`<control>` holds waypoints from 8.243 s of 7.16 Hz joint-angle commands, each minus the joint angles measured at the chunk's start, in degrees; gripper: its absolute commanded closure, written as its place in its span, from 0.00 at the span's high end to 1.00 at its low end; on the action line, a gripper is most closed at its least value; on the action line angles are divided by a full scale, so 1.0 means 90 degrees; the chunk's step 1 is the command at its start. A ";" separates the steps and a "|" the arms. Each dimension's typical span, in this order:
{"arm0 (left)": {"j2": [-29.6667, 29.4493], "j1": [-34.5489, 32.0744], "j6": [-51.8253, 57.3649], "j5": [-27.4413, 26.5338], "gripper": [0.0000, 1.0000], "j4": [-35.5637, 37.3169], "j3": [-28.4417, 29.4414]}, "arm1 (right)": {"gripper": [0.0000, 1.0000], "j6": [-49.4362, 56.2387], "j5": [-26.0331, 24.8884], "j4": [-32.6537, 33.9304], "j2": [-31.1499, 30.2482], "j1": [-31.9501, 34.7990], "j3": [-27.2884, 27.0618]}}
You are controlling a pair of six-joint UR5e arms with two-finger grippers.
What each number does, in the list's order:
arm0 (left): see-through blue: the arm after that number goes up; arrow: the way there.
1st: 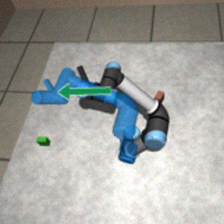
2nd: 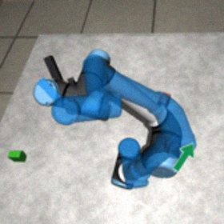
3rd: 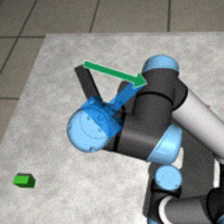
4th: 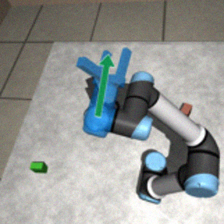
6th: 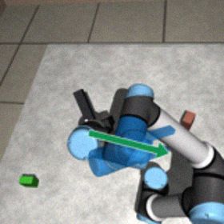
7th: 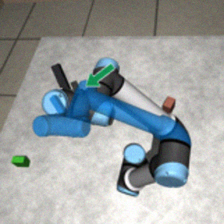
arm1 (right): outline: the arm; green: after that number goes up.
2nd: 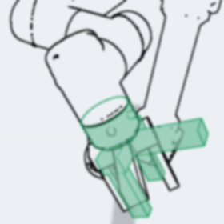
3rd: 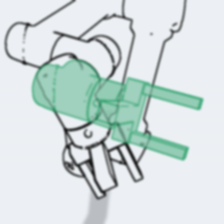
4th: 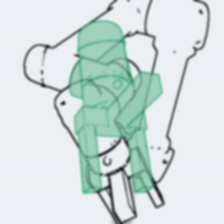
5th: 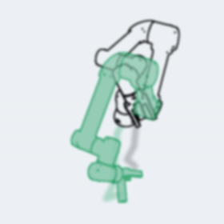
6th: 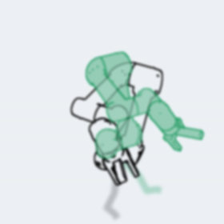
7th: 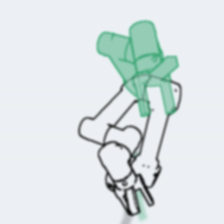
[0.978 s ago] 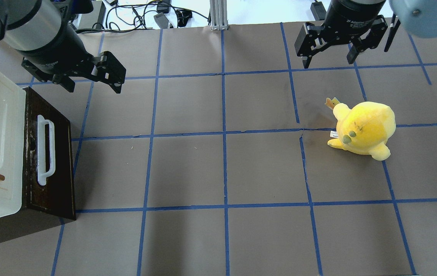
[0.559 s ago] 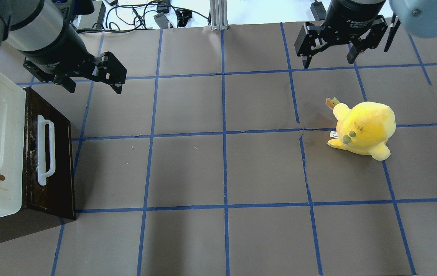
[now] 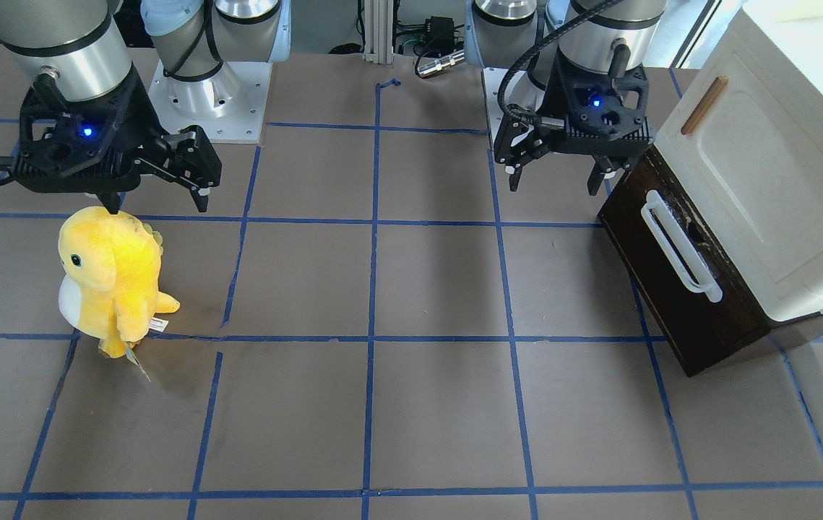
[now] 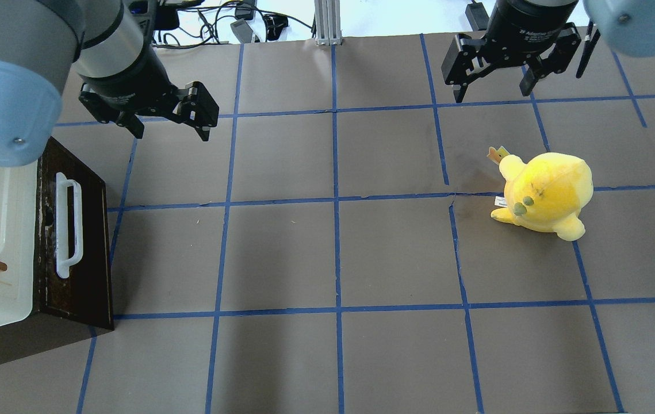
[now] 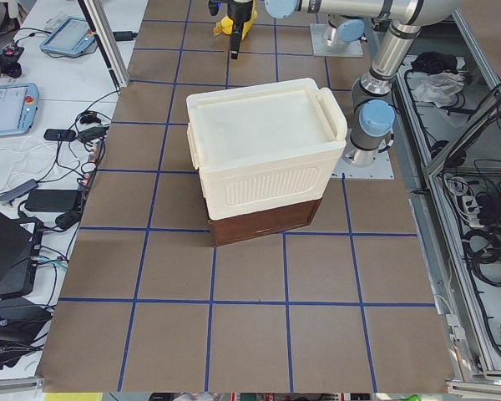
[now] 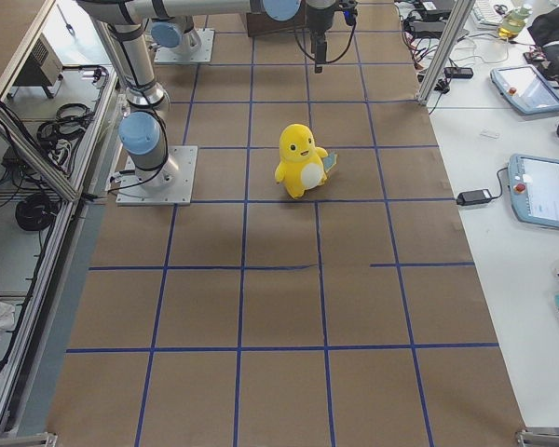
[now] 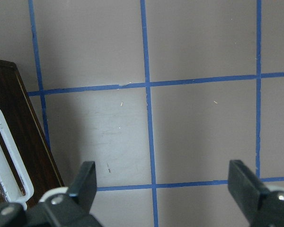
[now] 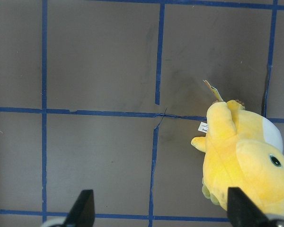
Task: Pull drawer sideways
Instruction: 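Move the left gripper down toward the white drawer handle, then lower the left gripper around the white bar handle and close it, then hold the handle with the left gripper, tightening the grip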
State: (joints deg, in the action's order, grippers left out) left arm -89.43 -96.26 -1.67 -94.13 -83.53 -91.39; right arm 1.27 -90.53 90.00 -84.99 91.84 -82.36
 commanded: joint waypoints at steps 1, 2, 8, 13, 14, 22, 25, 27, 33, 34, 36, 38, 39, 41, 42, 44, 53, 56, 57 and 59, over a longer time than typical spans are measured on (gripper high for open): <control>-0.0336 -0.0552 -0.0786 -0.0807 1.00 0.0072 -0.0080 | 1.00 -0.0004 0.0000 0.0000 0.0000 0.0000 0.0000; -0.0453 -0.0709 -0.1410 -0.0927 1.00 0.0082 -0.0303 | 1.00 -0.0004 0.0000 0.0000 0.0000 0.0000 0.0000; -0.0776 -0.0672 -0.2168 -0.4235 1.00 0.0355 -0.2354 | 1.00 -0.0004 0.0000 0.0000 0.0000 0.0000 0.0000; -0.1575 -0.0145 -0.2168 -0.6253 1.00 0.0355 -0.2415 | 1.00 -0.0004 0.0000 0.0000 0.0000 0.0000 0.0000; -0.1732 -0.0145 -0.2159 -0.6453 1.00 0.0365 -0.2356 | 1.00 -0.0004 0.0000 0.0000 0.0000 0.0000 0.0000; -0.2192 0.0256 -0.2178 -0.6953 0.92 0.0472 -0.2376 | 1.00 -0.0004 0.0000 0.0000 0.0000 0.0000 0.0000; -0.2349 0.0256 -0.2168 -0.6944 0.83 0.0648 -0.2366 | 1.00 -0.0004 0.0000 0.0000 0.0000 0.0000 0.0000; -0.2358 0.0246 -0.2168 -0.7128 0.68 0.0648 -0.2433 | 1.00 -0.0004 0.0000 0.0000 0.0000 0.0000 0.0000; -0.2378 0.0256 -0.2207 -0.7100 0.60 0.0648 -0.2473 | 1.00 -0.0004 0.0000 0.0000 0.0000 0.0000 0.0000; -0.2378 0.0256 -0.2207 -0.7110 0.59 0.0648 -0.2473 | 1.00 -0.0004 0.0000 0.0000 0.0000 0.0000 0.0000; -0.2368 0.0295 -0.2207 -0.7100 0.59 0.0648 -0.2473 | 1.00 -0.0004 0.0000 0.0000 0.0000 0.0000 0.0000; -0.2368 0.0295 -0.2207 -0.7100 0.59 0.0648 -0.2473 | 1.00 -0.0004 0.0000 0.0000 0.0000 0.0000 0.0000; -0.2368 0.0295 -0.2207 -0.7110 0.54 0.0648 -0.2473 | 1.00 -0.0004 0.0000 0.0000 0.0000 0.0000 0.0000; -0.2368 0.0295 -0.2207 -0.7110 0.49 0.0648 -0.2473 | 1.00 -0.0004 0.0000 0.0000 0.0000 0.0000 0.0000; -0.2378 0.0295 -0.2207 -0.7110 0.48 0.0648 -0.2473 | 1.00 -0.0004 0.0000 0.0000 0.0000 0.0000 0.0000; -0.2378 0.0295 -0.2207 -0.7110 0.45 0.0648 -0.2473 | 1.00 -0.0004 0.0000 0.0000 0.0000 0.0000 0.0000; -0.2368 0.0295 -0.2198 -0.7139 0.34 0.0648 -0.2473 | 1.00 -0.0004 0.0000 0.0000 0.0000 0.0000 0.0000; -0.2388 0.0295 -0.2207 -0.7100 0.31 0.0648 -0.2454 | 1.00 -0.0004 0.0000 0.0000 0.0000 0.0000 0.0000; -0.2397 0.0295 -0.2207 -0.7100 0.27 0.0648 -0.2453 | 1.00 -0.0004 0.0000 0.0000 0.0000 0.0000 0.0000; -0.2398 0.0295 -0.2207 -0.7090 0.26 0.0658 -0.2405 | 1.00 -0.0004 0.0000 0.0000 0.0000 0.0000 0.0000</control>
State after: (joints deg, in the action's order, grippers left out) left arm -111.02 -93.60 -21.53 -157.97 -77.68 -113.22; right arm 1.23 -90.53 90.00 -84.99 91.85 -82.35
